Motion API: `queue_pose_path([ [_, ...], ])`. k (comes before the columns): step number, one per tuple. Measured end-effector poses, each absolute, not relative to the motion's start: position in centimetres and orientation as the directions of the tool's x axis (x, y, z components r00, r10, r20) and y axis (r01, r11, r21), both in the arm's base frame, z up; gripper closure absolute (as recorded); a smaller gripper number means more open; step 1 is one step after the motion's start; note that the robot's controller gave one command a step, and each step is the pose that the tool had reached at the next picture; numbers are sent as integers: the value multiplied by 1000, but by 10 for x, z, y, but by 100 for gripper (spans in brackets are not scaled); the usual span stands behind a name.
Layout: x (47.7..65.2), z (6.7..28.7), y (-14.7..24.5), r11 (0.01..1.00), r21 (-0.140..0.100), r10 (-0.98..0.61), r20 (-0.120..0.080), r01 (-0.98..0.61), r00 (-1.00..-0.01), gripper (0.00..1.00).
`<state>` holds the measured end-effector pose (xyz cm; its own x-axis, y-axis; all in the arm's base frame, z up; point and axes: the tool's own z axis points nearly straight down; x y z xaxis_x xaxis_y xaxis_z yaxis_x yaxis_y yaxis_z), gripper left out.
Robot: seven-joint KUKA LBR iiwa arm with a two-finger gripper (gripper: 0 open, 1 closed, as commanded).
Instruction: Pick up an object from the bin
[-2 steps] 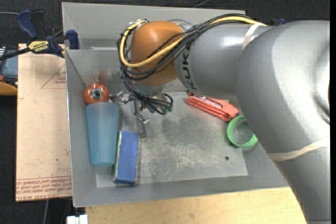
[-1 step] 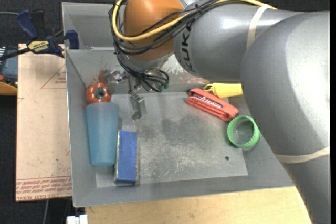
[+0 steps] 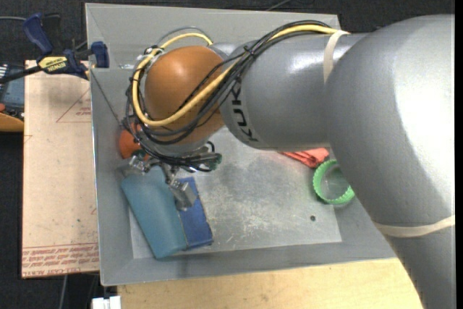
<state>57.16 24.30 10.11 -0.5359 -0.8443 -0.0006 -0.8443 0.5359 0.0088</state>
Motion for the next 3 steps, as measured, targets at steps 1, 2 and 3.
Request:
queue_pose_path([
  [1,652,78,250,787,-5,-617,0,-617,-787,0],
  [2,589,86,244,417,-26,-909,-18,-909,-416,100],
  [3,589,86,243,417,-26,-909,-18,-908,-417,100],
])
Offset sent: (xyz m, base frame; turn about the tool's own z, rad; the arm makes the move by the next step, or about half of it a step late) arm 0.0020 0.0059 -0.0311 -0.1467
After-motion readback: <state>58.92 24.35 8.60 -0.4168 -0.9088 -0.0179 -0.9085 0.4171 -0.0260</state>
